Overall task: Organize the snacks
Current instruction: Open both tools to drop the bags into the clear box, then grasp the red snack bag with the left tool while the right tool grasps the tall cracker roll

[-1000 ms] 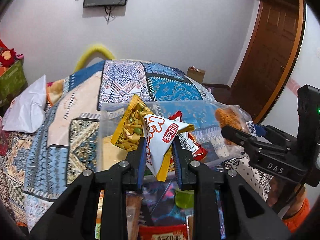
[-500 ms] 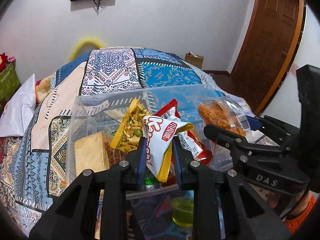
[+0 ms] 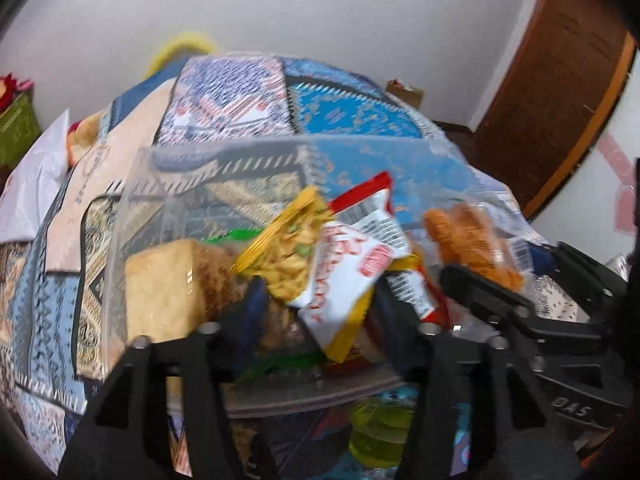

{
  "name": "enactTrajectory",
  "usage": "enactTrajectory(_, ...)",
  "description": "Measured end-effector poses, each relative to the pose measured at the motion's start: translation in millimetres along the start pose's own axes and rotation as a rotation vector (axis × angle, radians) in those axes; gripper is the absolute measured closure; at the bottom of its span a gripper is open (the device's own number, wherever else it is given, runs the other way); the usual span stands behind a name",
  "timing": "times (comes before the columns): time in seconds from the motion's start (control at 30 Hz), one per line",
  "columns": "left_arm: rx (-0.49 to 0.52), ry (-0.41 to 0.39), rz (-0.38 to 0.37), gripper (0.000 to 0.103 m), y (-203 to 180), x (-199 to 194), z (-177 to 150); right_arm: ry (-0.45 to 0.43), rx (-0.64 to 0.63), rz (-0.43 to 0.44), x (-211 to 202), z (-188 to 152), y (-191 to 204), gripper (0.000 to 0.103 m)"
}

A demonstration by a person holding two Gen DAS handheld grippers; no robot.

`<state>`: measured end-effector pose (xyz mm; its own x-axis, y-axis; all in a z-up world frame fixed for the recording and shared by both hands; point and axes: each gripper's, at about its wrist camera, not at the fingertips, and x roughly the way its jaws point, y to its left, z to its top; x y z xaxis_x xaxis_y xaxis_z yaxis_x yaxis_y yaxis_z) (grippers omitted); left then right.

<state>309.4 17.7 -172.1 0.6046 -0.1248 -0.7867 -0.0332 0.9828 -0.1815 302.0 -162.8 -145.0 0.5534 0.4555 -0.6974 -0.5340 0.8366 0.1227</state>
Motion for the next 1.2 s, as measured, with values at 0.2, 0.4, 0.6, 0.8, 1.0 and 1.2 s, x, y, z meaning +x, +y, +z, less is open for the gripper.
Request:
enactTrajectory(0.2, 0.012, -0.006, 0.002, 0.044, 0, -10, -7, 0.003, -0.001, -0.020, -6, -1, 5, 0.041)
enactTrajectory(0.4, 0.032, -0.065, 0.001, 0.044, -5, -46, -7, -0.027, 0.006, -0.022, -28, 2, 6, 0.037)
enactTrajectory(0.6, 0.040, -0.146, -0.019, 0.044, -2, -99, -11, -0.087, 0.003, -0.025, -63, 3, 14, 0.036)
enactTrajectory(0.8, 0.056, -0.173, 0.023, 0.038, 6, -137, -29, -0.112, 0.004, -0.019, -86, -6, 28, 0.030)
enactTrajectory(1.0, 0.050, -0.136, 0.055, 0.038, 22, -149, -62, -0.076, -0.016, -0.007, -92, -28, 42, 0.029)
enactTrajectory(1.2, 0.043, -0.067, 0.082, 0.038, 40, -146, -104, -0.001, -0.020, 0.014, -82, -56, 56, 0.029)
